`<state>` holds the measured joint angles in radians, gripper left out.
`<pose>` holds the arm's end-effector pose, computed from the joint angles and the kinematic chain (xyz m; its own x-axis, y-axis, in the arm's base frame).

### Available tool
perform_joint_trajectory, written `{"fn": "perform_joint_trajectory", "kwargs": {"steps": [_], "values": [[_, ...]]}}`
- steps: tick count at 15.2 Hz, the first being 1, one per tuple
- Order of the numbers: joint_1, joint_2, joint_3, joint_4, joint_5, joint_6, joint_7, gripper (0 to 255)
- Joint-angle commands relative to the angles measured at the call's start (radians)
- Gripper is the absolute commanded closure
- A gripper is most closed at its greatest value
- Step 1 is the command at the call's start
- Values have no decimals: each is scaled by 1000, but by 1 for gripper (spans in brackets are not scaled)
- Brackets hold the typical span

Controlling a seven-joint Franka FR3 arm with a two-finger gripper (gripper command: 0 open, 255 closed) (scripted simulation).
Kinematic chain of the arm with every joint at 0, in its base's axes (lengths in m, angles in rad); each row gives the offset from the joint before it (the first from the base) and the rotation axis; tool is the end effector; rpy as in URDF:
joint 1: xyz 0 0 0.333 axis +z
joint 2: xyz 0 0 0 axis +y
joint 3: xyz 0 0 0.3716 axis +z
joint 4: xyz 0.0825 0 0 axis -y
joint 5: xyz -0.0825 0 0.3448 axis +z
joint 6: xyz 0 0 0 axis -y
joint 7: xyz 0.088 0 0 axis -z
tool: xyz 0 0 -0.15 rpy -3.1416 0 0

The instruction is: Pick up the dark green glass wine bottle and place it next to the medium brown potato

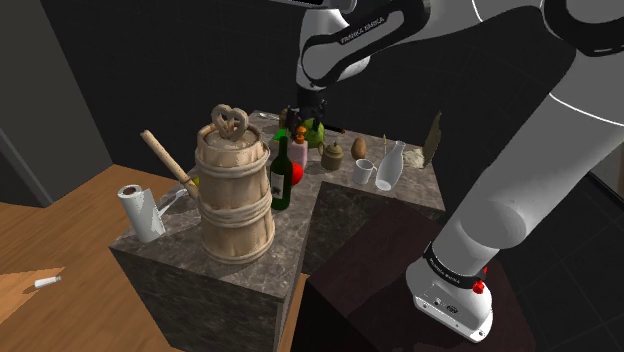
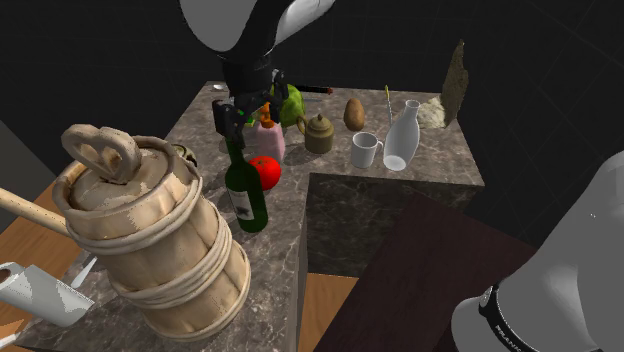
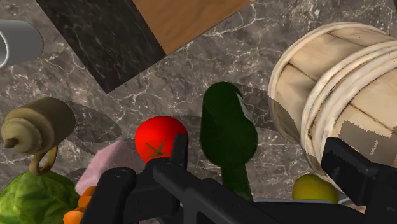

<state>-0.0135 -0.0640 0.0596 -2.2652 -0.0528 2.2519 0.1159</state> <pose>0.4809 0.0193 0.4272 0.9978 -0.0364 0.0548 -0.0387 -0.9984 0.0404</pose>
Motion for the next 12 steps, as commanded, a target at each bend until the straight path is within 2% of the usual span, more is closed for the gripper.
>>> {"fn": "perform_joint_trajectory", "kwargs": {"steps": [1,6,12], "values": [[-3,77,-1,41,-9,51,9,0],[2,260,-3,179,-33,131,41,0],[2,318,-7,169,-43,198,47,0]]}}
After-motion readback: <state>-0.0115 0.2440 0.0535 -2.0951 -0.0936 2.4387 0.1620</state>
